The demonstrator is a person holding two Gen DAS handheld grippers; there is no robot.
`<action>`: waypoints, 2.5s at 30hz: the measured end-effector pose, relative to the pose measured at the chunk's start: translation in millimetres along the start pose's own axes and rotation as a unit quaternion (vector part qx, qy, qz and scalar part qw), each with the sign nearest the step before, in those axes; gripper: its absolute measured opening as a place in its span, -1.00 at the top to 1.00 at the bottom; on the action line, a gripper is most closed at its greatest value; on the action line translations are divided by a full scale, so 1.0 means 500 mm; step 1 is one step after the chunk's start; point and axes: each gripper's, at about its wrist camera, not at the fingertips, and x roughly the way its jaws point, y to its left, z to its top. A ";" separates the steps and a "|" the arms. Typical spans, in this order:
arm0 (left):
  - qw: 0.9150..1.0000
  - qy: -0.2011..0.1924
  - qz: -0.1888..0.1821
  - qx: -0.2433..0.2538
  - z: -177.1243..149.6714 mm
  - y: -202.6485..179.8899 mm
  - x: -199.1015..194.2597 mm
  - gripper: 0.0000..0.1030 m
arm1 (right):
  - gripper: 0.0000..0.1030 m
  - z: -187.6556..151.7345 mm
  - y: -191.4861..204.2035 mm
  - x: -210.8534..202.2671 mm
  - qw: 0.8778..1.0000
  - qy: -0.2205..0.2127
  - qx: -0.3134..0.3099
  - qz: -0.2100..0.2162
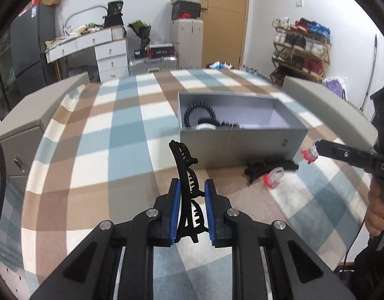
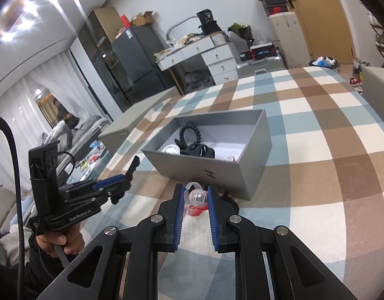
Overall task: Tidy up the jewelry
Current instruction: 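Lower the claw clip and ring holder into the grey box and open both grippers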
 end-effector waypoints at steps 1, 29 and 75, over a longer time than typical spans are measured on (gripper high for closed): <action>1.000 -0.011 -0.001 -0.001 0.006 0.001 -0.009 0.73 | 0.66 0.004 0.000 -0.006 1.000 -0.006 0.003 0.004; 0.997 0.029 -0.014 0.066 0.127 -0.074 0.118 0.73 | 0.66 0.113 -0.067 0.107 0.998 0.021 0.051 0.025; 0.996 -0.018 -0.002 0.086 0.064 -0.088 0.027 -0.28 | -0.29 0.103 -0.042 0.035 1.000 -0.004 -0.001 -0.010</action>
